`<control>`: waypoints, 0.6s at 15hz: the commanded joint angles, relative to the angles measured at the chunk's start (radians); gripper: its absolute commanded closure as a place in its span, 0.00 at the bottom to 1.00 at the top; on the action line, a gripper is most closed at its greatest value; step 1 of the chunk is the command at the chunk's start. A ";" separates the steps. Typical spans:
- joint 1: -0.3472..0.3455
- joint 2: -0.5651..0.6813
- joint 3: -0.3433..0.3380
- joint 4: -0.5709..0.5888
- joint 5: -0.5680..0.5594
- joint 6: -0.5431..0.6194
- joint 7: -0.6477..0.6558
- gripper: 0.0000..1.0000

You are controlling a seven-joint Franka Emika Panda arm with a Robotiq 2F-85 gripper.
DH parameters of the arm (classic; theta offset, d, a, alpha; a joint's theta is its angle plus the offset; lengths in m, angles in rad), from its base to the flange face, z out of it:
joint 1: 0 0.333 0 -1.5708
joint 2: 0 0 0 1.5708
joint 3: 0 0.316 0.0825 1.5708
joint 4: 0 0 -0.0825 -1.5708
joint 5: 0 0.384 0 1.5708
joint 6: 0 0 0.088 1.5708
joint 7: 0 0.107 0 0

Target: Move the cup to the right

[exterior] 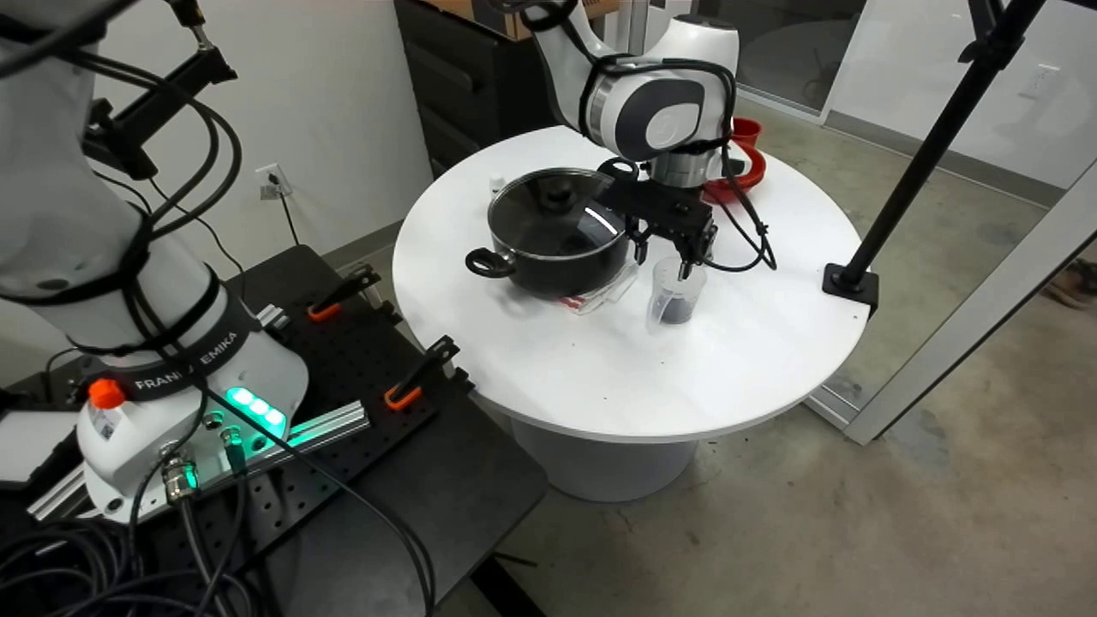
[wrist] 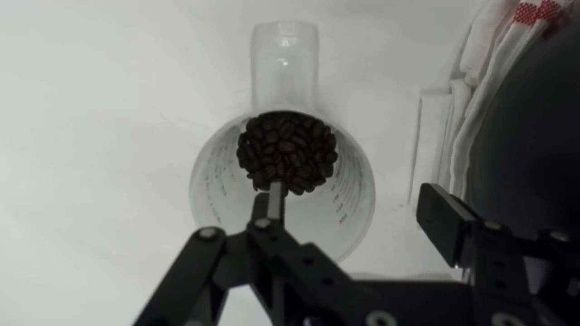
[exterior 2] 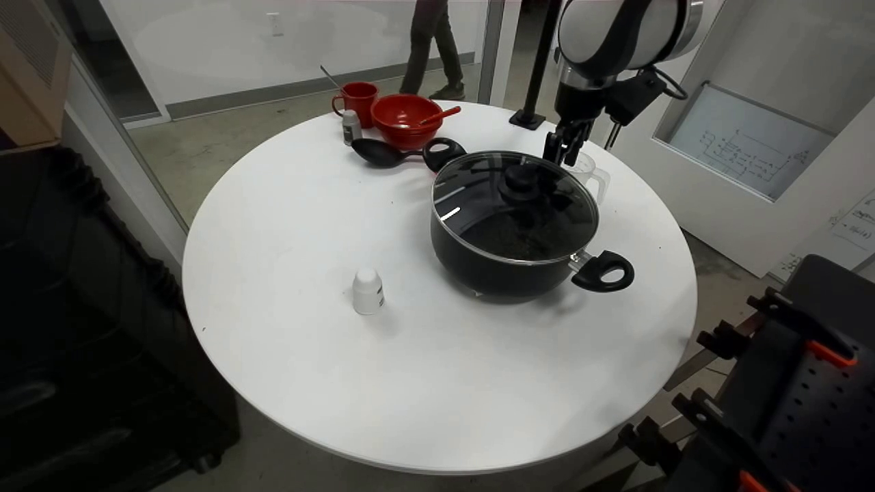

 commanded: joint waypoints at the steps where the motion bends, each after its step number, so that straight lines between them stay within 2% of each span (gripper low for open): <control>1: 0.016 -0.082 -0.017 -0.072 -0.007 0.069 0.021 0.00; 9: 0.014 -0.243 0.002 -0.119 0.000 0.149 -0.002 0.00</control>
